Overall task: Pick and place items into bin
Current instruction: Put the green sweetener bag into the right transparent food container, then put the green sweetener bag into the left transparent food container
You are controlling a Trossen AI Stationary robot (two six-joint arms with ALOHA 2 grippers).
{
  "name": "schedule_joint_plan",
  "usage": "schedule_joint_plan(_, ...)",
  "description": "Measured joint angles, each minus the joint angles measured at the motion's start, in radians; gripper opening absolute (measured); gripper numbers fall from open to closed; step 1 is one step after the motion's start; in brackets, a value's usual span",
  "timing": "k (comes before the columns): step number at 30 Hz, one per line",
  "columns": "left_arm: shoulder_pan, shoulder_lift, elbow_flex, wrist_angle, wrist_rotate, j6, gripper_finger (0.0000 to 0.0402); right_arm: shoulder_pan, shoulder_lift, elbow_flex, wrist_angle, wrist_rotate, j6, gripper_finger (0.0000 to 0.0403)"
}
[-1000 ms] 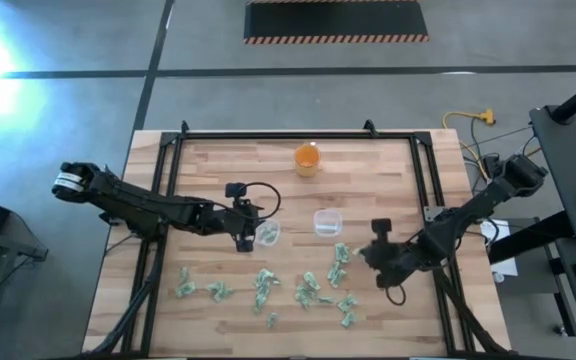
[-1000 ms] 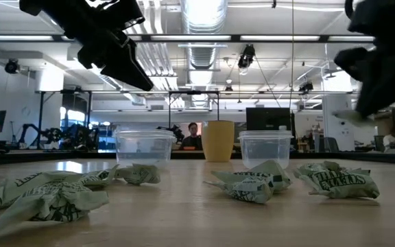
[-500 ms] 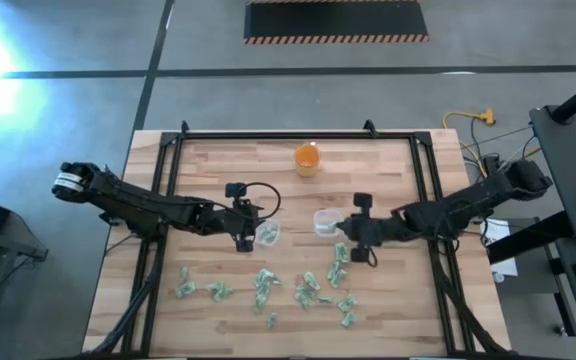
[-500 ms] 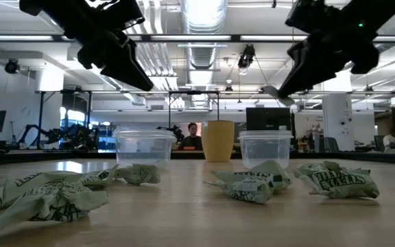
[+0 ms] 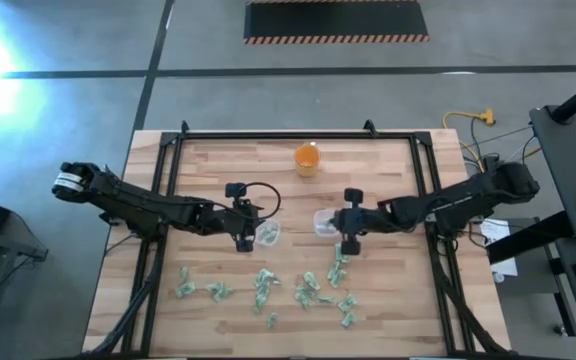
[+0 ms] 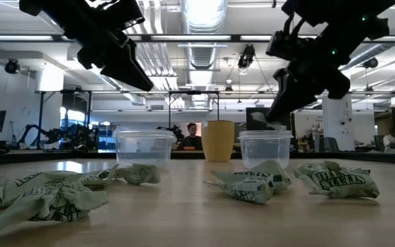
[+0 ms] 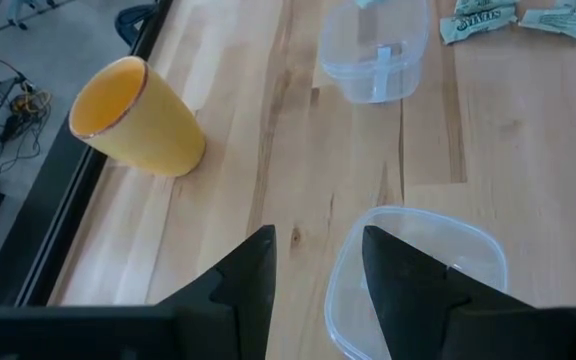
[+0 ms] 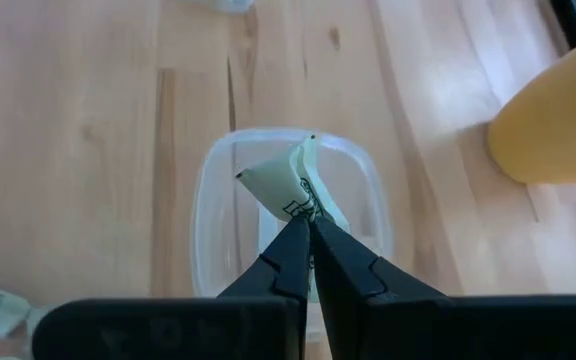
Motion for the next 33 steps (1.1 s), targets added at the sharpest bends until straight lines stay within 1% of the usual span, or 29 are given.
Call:
schedule_joint_plan(5,0.0,0.0,0.0,0.0,0.0,0.0,0.0135,0.0,0.034,0.014,0.006,0.0,-0.023,0.0017)
schedule_joint_plan(12,0.0,0.0,0.0,-0.001,0.002,0.0,0.0135,0.0,0.011,0.024,0.008,0.0,-0.044,0.0072)
schedule_joint_plan(14,-0.001,0.0,0.001,-0.022,0.029,-0.002,0.0135,0.0,-0.002,0.024,0.004,0.0,-0.05,0.0087)
schedule_joint_plan(16,-0.004,0.0,0.006,-0.078,0.089,-0.013,0.0135,0.002,-0.02,0.023,0.0,0.0,-0.066,0.0098)
schedule_joint_plan(18,-0.011,0.0,0.019,-0.158,0.149,-0.07,0.0135,0.006,-0.038,0.023,0.002,0.0,-0.08,0.0104)
schedule_joint_plan(20,-0.023,-0.006,0.035,-0.257,0.187,-0.155,0.0135,0.009,-0.054,0.023,0.001,0.0,-0.103,0.0108)
schedule_joint_plan(25,-0.093,-0.012,0.058,-0.488,0.231,-0.386,0.0135,0.01,-0.078,0.023,0.006,-0.001,-0.162,0.0106)
schedule_joint_plan(29,-0.179,-0.013,0.07,-0.589,0.287,-0.574,0.0135,0.01,-0.08,0.022,0.013,-0.001,-0.184,0.0098)
schedule_joint_plan(33,-0.275,-0.013,0.077,-0.596,0.308,-0.71,0.0135,0.01,-0.078,0.022,0.022,0.0,-0.192,0.009)
